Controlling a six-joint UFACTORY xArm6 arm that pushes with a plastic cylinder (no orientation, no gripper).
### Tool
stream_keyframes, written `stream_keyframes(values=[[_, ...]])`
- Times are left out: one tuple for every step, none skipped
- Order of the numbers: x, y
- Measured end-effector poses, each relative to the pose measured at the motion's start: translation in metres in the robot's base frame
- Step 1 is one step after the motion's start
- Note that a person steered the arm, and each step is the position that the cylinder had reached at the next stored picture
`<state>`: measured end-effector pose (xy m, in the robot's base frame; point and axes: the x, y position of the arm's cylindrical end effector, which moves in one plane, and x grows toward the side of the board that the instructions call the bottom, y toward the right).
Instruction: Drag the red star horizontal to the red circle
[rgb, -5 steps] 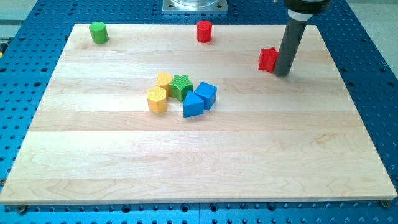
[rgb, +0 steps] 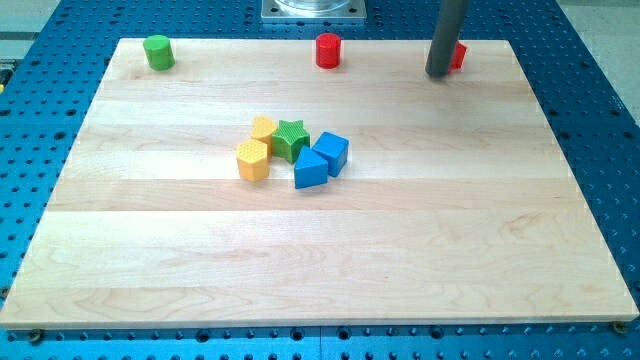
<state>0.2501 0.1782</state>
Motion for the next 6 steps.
stream_keyframes(values=[[0.007,0.003],[0.047,-0.025],[0.05,-0.036],[0.05,-0.036],[0.073,-0.052],[0.106,-0.087]])
